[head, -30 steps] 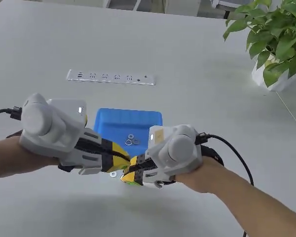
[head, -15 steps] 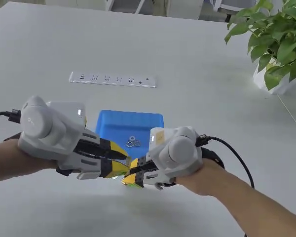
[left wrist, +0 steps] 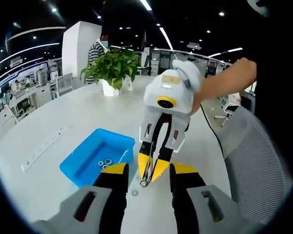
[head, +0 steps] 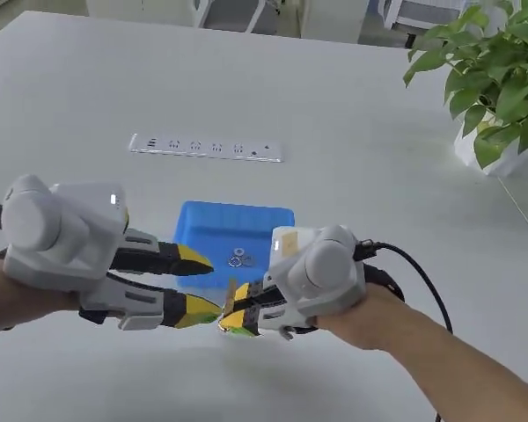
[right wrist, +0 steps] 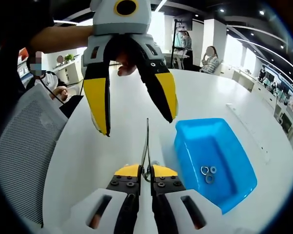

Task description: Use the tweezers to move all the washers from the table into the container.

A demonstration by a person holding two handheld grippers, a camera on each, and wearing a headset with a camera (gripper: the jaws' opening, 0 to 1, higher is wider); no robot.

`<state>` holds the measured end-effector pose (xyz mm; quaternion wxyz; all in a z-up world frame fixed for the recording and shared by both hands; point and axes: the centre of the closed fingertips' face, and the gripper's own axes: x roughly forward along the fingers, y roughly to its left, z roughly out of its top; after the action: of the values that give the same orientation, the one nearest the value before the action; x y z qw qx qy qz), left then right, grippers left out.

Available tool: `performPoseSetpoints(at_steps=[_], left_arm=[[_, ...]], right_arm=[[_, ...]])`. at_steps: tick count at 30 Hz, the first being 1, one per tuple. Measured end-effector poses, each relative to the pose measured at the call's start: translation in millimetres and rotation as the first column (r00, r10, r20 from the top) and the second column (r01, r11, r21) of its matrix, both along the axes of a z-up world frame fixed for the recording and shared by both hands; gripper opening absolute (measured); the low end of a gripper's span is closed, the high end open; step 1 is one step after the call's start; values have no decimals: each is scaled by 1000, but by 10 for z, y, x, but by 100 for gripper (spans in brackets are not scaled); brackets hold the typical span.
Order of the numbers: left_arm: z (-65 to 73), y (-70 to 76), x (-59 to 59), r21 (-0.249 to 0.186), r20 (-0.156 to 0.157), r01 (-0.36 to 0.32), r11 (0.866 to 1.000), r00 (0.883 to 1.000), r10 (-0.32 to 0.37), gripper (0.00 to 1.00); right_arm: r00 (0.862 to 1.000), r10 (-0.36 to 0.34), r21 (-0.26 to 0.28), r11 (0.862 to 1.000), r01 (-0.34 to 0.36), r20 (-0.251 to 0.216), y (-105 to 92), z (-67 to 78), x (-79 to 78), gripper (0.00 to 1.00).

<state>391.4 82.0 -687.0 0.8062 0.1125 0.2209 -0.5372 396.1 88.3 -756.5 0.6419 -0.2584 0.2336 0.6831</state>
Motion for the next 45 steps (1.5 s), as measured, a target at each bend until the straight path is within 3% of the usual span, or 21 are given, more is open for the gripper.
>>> performPoseSetpoints(at_steps=[11, 27, 36, 45], left_arm=[[74, 132, -50, -30, -7, -67, 997, 998, 67, 65], [118, 260, -81, -45, -11, -140, 989, 990, 140, 87], [162, 282, -48, -49, 3, -166, 985, 986, 167, 99], [164, 340, -51, -42, -2, -191, 981, 982, 191, 99]], right_arm=[[999, 12, 10, 1000, -13, 33, -3, 312, 55, 8], [997, 17, 45, 999, -20, 76, 28, 679, 344, 8], [994, 29, 61, 998, -35, 104, 112, 753, 562, 8], [991, 59, 64, 996, -67, 119, 204, 711, 704, 8]])
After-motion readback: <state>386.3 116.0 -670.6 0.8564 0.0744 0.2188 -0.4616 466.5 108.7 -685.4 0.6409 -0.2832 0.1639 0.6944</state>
